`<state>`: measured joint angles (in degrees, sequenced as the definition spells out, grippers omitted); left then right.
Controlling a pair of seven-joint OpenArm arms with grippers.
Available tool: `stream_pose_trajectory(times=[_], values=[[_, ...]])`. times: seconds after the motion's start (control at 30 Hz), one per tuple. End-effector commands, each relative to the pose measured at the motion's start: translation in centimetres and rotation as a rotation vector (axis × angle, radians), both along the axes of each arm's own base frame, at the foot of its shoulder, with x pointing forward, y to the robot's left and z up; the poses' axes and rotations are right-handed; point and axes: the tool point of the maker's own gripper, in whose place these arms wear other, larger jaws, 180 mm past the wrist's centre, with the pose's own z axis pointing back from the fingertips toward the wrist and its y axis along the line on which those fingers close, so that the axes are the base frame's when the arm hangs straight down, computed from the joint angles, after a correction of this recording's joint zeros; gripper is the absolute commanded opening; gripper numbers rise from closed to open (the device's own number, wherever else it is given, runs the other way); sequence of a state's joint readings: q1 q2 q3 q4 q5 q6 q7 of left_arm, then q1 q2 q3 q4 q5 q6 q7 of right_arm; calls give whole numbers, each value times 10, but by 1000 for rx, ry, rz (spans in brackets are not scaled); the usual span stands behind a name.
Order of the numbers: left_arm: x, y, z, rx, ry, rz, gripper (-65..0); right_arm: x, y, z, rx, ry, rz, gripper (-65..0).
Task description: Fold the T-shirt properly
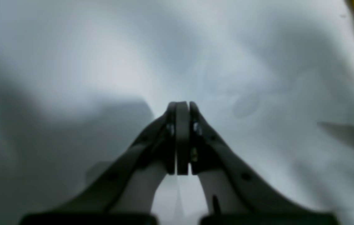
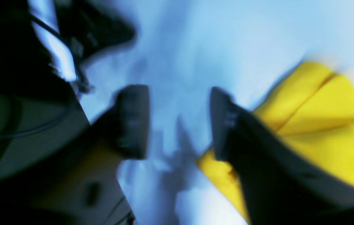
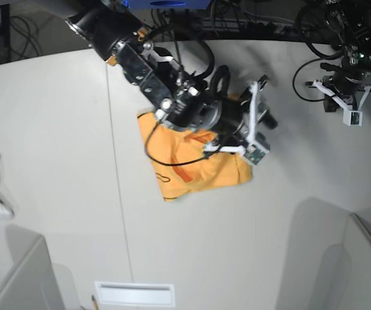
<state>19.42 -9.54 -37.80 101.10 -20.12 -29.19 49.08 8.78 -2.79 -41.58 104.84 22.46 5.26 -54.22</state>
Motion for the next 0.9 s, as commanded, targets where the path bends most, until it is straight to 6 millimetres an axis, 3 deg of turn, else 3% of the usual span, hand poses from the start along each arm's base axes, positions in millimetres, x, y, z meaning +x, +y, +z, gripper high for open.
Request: stream_pose_trajectory(times=[0.0, 0.03, 0.1, 0.17, 0.37, 0.43, 0.57, 0.77, 0.87], values=[[6, 3, 12, 16, -44, -12, -650, 21, -24, 4, -8, -30, -82, -549], [6, 3, 12, 15, -43, -11, -650, 30, -41, 4, -4, -27, -138, -650], [5, 3, 12, 15, -41, -11, -650, 42, -68, 3, -2, -14, -223, -650], [6, 2, 11, 13, -41, -12, -650, 46, -82, -3, -16, 2, -263, -650], [11, -2, 16, 16, -59, -24, -650, 52, -97, -21, -78, 37, -288, -650], [12, -3, 17, 17, -62, -29, -650, 55, -110, -38, -117, 86, -338, -650], [9, -3, 17, 18, -57, -28, -650, 55, -116, -64, -153, 154, -371, -650], [2, -1, 14, 22, -41, -24, -650, 56, -117, -78, -181, 189, -374, -650], [2, -2, 13, 20, -39, -25, -650, 54, -108, -84, -175, 222, -368, -650]])
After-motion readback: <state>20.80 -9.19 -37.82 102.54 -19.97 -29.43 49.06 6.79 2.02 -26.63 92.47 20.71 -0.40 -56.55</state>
